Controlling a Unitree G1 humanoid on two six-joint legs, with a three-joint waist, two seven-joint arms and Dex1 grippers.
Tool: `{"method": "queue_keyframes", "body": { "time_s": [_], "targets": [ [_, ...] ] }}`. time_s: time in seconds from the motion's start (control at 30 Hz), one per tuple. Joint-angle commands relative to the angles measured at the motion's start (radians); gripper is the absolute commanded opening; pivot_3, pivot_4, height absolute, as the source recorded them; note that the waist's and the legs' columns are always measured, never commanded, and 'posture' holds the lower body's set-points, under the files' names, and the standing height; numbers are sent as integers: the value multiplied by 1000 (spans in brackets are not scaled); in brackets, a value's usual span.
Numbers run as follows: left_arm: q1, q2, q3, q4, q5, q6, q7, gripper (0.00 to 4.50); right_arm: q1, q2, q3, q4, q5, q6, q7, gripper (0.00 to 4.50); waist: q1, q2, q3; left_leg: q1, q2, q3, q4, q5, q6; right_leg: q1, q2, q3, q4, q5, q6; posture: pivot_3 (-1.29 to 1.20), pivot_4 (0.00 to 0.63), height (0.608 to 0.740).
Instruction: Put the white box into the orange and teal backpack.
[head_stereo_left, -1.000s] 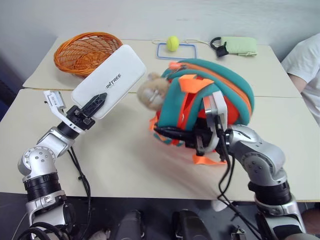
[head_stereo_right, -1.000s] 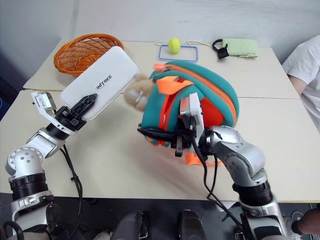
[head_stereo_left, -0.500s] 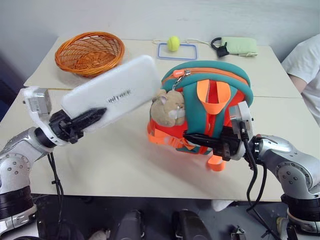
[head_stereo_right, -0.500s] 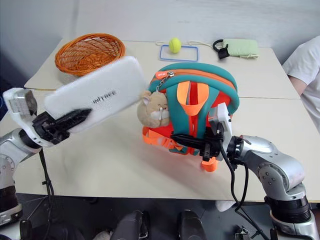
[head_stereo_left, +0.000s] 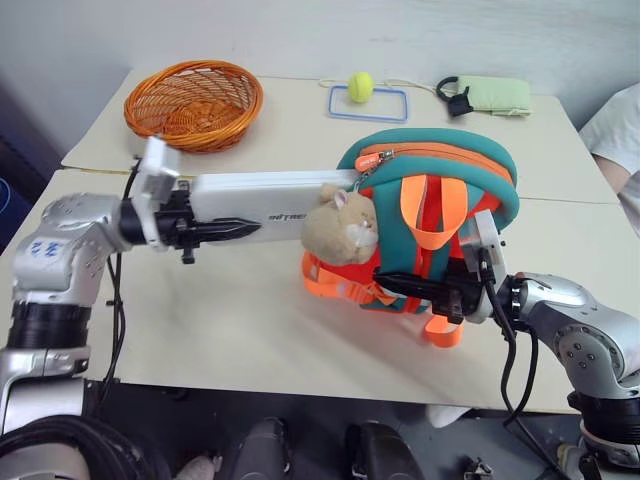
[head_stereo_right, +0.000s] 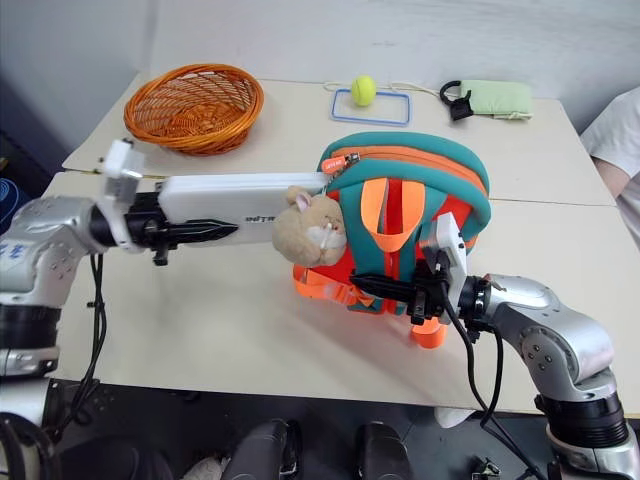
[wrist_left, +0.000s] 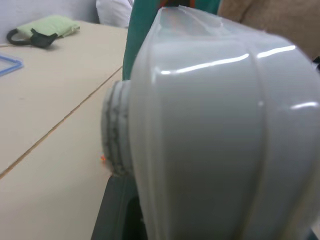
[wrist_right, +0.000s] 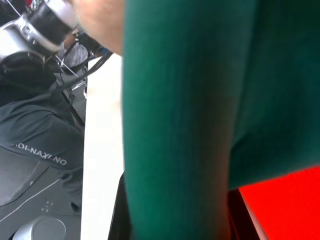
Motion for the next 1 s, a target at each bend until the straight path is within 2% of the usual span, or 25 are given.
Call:
{"method": "queue_keyframes", "body": {
  "time_s": [0.03,0.1,0.23,0.4,0.5,0.57,0.67,0.77,0.83,0.9,1.0],
  "targets": [
    [-144,-57,-103,30,104,3,4,1241,5,-16,-37,-25,18,-9,9,20,2,0,0,-1,0,0,1,0,1,0,0,0,0,0,1,0,150,740],
    [-203,-97,-132,49,127,-1,-4,1241,9,-17,-40,-27,22,-7,9,20,0,0,0,-2,-1,0,2,0,2,0,0,0,0,2,3,0,150,740],
    [-315,-254,-206,126,169,-15,-4,1241,16,-17,-41,-35,28,-3,6,20,0,0,0,-3,-1,0,3,0,4,0,0,0,0,3,5,0,150,740],
    [-370,-406,-257,286,254,-66,33,1241,21,-3,-30,-56,29,-2,-11,20,-2,0,0,-4,-2,0,3,0,4,0,0,0,0,3,5,0,150,740],
    [-378,-452,-244,341,269,-119,16,1241,25,3,-25,-69,29,-3,-20,20,-4,0,0,-4,-1,1,3,0,4,-1,1,0,0,3,5,0,150,740],
    [-385,-468,-214,368,264,-137,23,1967,27,7,-23,-73,27,-7,-28,0,-3,0,0,-4,-1,1,3,0,4,-1,1,0,0,3,5,0,150,740],
    [-385,-465,-167,377,222,-90,-1,2805,38,40,-41,-76,26,-22,-75,0,-4,0,0,-4,-1,1,4,0,3,-1,1,0,0,3,5,0,150,740],
    [-372,-444,-109,391,211,-153,-4,3755,51,67,-53,-78,13,-35,-112,0,-4,0,0,-4,-1,0,7,0,3,-1,0,0,0,3,5,0,150,740],
    [-365,-396,-82,399,203,-177,-59,4348,57,71,-53,-78,4,-40,-118,0,-6,0,0,-4,-1,1,8,0,3,-1,0,0,1,3,5,0,150,740],
    [-364,-356,-77,407,199,-170,-113,4466,61,74,-54,-74,5,-45,-126,0,-10,0,0,-4,0,1,8,0,3,-1,1,1,1,3,5,0,150,740],
    [-332,-227,-49,440,200,-263,-259,4466,53,84,-55,-34,-14,-65,-134,0,-16,0,0,-4,1,1,7,0,3,-3,1,1,6,3,5,0,150,740]
  ]
}}
